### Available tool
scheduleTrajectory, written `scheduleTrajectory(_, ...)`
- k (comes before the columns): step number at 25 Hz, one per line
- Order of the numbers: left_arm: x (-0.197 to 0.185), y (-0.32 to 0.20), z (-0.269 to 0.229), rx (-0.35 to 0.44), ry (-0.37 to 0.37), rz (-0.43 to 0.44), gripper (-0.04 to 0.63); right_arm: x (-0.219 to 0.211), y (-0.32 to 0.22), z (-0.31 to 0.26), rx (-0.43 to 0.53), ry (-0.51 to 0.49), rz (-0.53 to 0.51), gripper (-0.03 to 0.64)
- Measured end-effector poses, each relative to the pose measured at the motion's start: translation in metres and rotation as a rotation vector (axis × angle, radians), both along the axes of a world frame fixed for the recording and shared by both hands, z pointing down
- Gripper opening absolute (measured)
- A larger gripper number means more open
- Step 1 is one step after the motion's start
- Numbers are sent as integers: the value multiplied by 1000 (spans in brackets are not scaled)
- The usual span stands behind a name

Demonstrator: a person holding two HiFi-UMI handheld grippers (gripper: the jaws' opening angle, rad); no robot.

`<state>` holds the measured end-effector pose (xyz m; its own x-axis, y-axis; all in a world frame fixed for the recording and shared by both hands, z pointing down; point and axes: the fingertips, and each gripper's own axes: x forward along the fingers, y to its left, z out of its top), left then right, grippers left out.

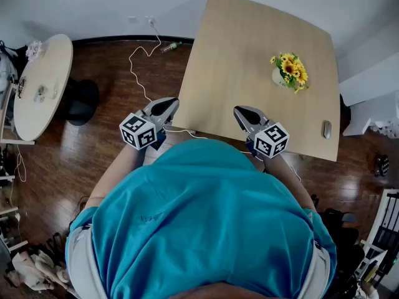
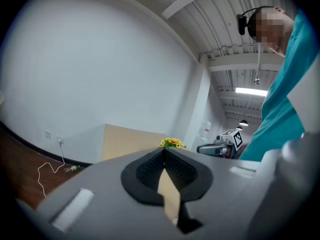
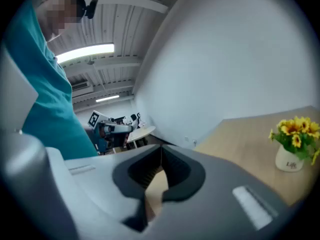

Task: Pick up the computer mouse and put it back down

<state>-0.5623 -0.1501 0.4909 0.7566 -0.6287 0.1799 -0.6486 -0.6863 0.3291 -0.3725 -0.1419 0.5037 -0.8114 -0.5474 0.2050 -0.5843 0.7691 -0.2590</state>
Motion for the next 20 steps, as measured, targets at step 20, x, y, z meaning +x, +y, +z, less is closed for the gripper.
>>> scheduleTrajectory(20, 133, 15, 29, -64, 92, 52, 3, 144, 15, 15, -71, 62, 76, 6)
